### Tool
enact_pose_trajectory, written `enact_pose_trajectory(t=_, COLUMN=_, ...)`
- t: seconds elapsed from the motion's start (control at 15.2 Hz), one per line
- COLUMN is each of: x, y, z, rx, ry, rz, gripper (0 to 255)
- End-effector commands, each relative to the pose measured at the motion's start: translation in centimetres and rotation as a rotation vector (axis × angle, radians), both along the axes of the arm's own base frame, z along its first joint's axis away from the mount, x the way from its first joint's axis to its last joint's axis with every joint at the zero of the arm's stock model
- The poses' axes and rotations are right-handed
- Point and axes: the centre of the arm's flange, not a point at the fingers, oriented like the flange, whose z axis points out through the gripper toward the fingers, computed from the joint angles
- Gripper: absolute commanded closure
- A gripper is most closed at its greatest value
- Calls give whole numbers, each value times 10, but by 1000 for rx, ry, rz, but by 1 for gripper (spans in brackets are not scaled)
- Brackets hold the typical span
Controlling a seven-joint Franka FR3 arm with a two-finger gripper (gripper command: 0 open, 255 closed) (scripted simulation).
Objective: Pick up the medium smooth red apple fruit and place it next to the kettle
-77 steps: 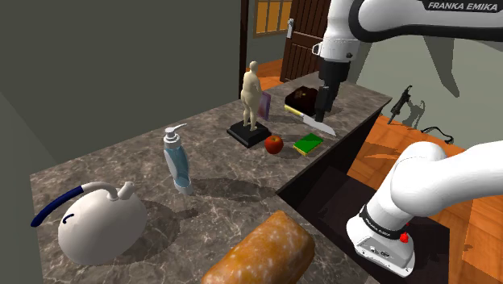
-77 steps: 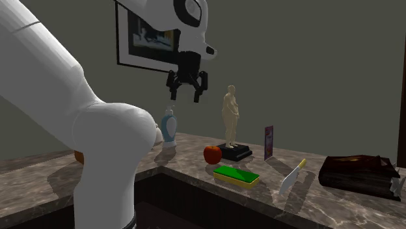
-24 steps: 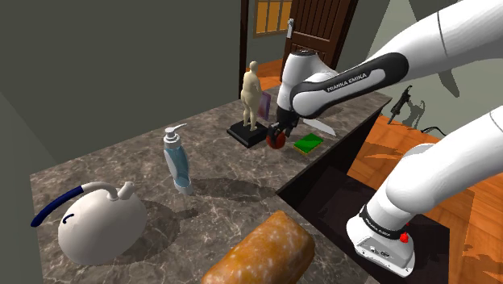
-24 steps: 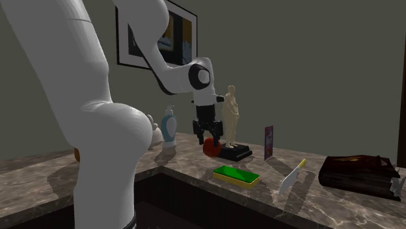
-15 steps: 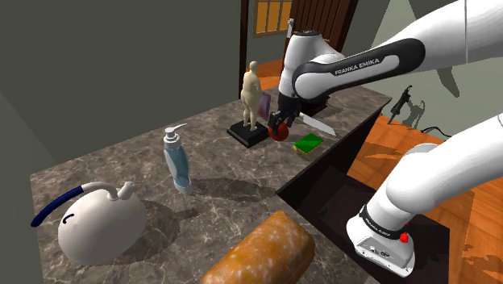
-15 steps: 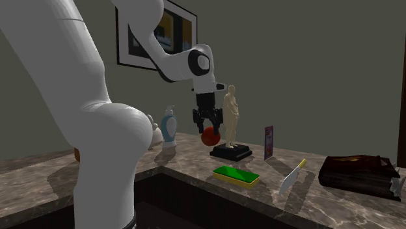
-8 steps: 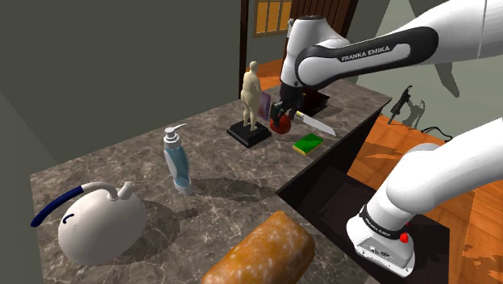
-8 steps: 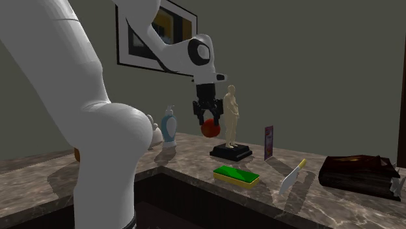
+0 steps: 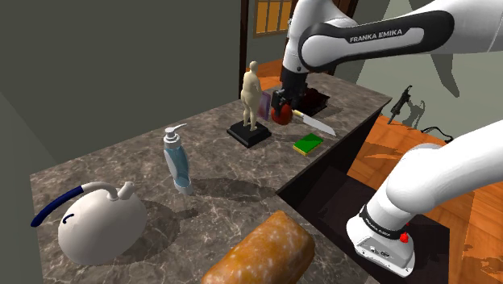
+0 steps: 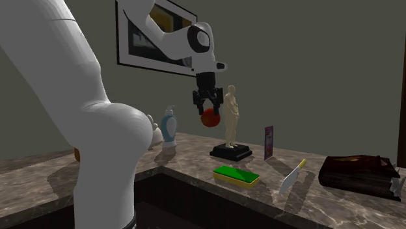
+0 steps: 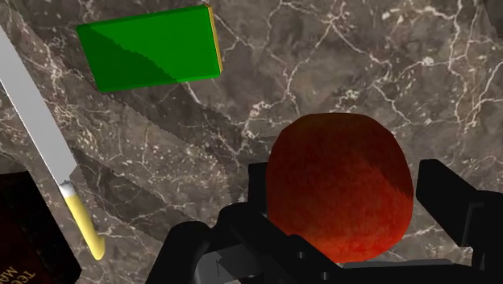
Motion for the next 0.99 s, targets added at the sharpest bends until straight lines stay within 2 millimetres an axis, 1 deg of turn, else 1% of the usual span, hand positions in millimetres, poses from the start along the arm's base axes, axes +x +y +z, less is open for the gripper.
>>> enact_pose_trajectory(t=0.0, x=-1, y=0, z=11, rx=0, ry=0, rz=0, gripper=255)
enact_pose_trajectory(t=0.92, x=-1, y=0, z=83, rx=0, ry=0, rz=0, gripper=255)
